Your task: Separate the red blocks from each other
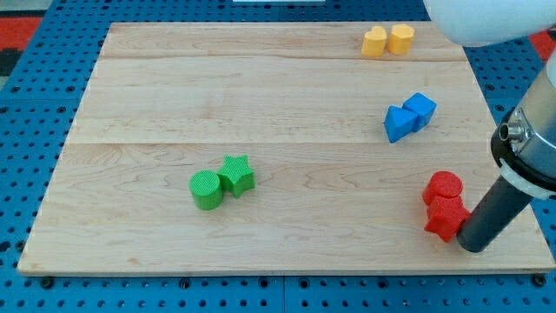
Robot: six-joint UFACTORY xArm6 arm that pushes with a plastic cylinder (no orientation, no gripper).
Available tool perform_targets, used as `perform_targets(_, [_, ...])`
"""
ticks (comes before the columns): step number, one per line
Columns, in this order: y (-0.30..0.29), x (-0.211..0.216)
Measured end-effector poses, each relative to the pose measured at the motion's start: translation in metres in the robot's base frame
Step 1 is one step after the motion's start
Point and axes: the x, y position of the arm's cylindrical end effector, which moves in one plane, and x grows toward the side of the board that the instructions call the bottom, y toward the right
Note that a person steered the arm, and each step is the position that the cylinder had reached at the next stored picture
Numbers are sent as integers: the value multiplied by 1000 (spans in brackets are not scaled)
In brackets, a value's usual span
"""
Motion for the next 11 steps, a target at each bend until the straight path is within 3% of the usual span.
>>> perform_targets(3, [26,-1])
perform_targets(4, [89,-34])
perform_targets(5, [110,-96])
perform_targets(6, [95,-18])
perform_targets(8, [65,-42])
perform_targets(9, [17,-36])
perform_targets(10, [5,-64])
perform_targets(11, [-50,-71])
